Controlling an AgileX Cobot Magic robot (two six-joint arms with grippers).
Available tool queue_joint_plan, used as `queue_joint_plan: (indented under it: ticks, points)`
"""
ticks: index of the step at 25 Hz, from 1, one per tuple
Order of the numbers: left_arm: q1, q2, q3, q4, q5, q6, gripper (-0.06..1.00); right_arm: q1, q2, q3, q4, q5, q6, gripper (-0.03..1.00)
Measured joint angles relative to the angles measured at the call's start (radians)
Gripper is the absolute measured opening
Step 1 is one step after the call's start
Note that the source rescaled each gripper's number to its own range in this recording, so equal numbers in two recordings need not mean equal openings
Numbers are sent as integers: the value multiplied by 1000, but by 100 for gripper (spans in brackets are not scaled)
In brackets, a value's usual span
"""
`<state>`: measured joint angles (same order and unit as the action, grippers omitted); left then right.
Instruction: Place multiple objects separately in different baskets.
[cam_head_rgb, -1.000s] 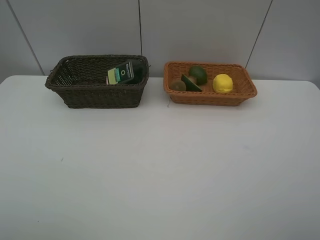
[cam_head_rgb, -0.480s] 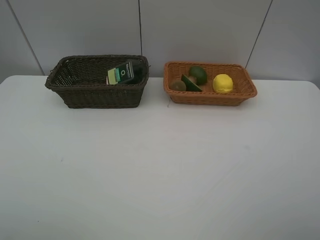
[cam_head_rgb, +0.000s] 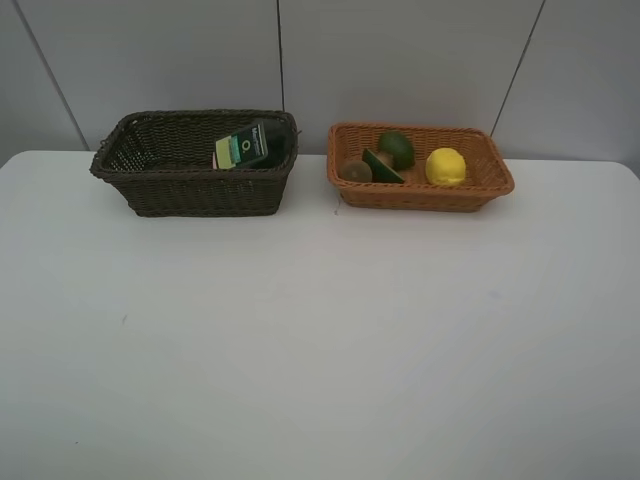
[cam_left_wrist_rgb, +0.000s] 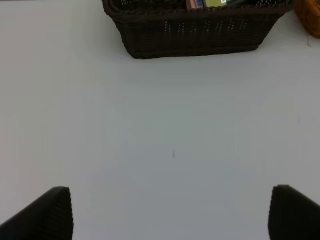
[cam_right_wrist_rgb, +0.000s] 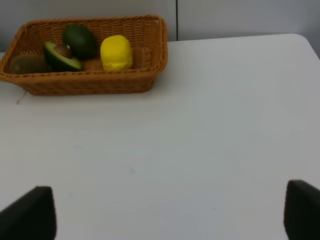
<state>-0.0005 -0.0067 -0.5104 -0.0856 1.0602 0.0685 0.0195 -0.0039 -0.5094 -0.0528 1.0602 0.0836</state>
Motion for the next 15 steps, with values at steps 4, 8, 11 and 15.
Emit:
queue_joint_plan:
  ticks: [4,8,11,15]
  points:
    - [0,0,0,0,0,0,100,0,0,0,0,0,0,100]
    - [0,0,0,0,0,0,100,0,0,0,0,0,0,100]
    - [0,0,0,0,0,0,100,0,0,0,0,0,0,100]
    - [0,0,0,0,0,0,100,0,0,0,0,0,0,100]
